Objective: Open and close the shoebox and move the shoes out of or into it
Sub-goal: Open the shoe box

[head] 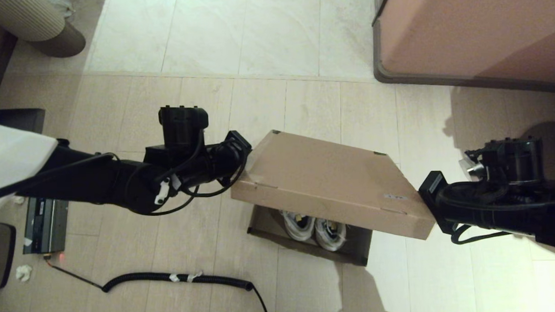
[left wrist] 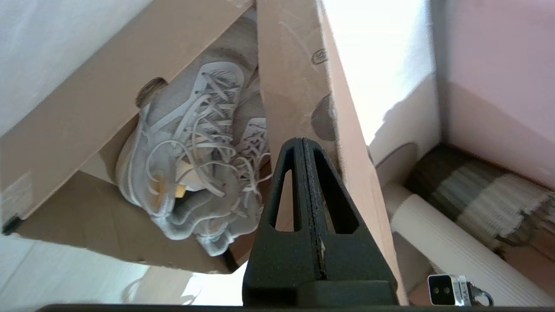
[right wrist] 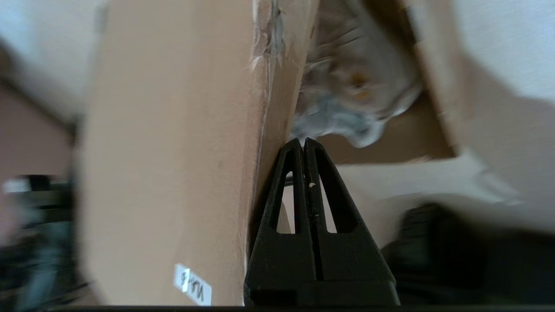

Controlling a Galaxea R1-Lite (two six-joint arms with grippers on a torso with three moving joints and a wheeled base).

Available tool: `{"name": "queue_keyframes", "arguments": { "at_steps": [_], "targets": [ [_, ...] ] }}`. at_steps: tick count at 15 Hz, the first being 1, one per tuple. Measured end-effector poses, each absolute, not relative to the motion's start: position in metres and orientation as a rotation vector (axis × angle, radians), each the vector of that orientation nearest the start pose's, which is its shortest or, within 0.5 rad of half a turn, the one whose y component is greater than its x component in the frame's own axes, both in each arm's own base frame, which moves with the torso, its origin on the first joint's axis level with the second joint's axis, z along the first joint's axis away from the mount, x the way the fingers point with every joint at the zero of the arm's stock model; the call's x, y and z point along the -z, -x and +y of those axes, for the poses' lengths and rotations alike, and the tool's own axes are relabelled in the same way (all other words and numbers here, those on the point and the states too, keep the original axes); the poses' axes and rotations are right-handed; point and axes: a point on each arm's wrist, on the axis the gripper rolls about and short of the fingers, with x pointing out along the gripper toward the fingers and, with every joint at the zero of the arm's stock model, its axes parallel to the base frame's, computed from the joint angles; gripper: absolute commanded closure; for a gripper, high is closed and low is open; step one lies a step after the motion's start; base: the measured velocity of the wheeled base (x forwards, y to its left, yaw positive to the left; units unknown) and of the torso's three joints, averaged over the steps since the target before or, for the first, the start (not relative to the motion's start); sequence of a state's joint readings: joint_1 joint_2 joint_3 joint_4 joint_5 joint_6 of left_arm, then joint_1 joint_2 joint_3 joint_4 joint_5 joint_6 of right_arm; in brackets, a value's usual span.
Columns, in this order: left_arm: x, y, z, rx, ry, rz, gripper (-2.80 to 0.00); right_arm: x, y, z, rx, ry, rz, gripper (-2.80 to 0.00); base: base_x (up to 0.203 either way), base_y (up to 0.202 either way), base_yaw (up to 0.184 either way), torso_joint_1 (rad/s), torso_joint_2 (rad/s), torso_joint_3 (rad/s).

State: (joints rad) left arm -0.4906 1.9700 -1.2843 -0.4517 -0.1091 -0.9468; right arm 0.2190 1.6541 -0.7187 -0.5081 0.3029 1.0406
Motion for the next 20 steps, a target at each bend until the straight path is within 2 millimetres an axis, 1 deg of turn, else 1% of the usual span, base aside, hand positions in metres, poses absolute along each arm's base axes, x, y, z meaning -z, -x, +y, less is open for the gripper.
{"name": "queue_keyframes", "arguments": {
  "at_steps": [3,5,7,9,12,16,18,20],
  "targets": [
    [-0.211,-0.354,-0.192,0.463,0.877,0.463,0.00,-0.188,-0.275,0.046,-0.268,-1.090,0.654,0.00,0.000,0.000,0.000,0.000,0.00,0.000],
    [-0.219,-0.358,-0.194,0.478,0.883,0.437,0.00,-0.201,-0.277,0.031,-0.277,-1.113,0.638,0.00,0.000,0.000,0.000,0.000,0.00,0.000],
    [-0.227,-0.364,-0.195,0.488,0.891,0.405,0.00,-0.209,-0.279,0.018,-0.289,-1.130,0.620,0.00,0.000,0.000,0.000,0.000,0.00,0.000],
    [-0.230,-0.375,-0.191,0.477,0.896,0.383,0.00,-0.210,-0.283,0.009,-0.286,-1.142,0.612,0.00,0.000,0.000,0.000,0.000,0.00,0.000],
    [-0.233,-0.397,-0.182,0.451,0.907,0.336,0.00,-0.210,-0.295,0.003,-0.272,-1.146,0.597,0.00,0.000,0.000,0.000,0.000,0.00,0.000],
    [-0.236,-0.421,-0.184,0.440,0.912,0.315,0.00,-0.213,-0.318,0.000,-0.273,-1.145,0.579,0.00,0.000,0.000,0.000,0.000,0.00,0.000],
    [-0.231,-0.429,-0.188,0.430,0.909,0.333,0.00,-0.209,-0.322,-0.002,-0.265,-1.141,0.582,0.00,0.000,0.000,0.000,0.000,0.00,0.000],
    [-0.220,-0.431,-0.187,0.397,0.885,0.377,0.00,-0.202,-0.323,-0.008,-0.240,-1.128,0.587,0.00,0.000,0.000,0.000,0.000,0.00,0.000]
  ]
}}
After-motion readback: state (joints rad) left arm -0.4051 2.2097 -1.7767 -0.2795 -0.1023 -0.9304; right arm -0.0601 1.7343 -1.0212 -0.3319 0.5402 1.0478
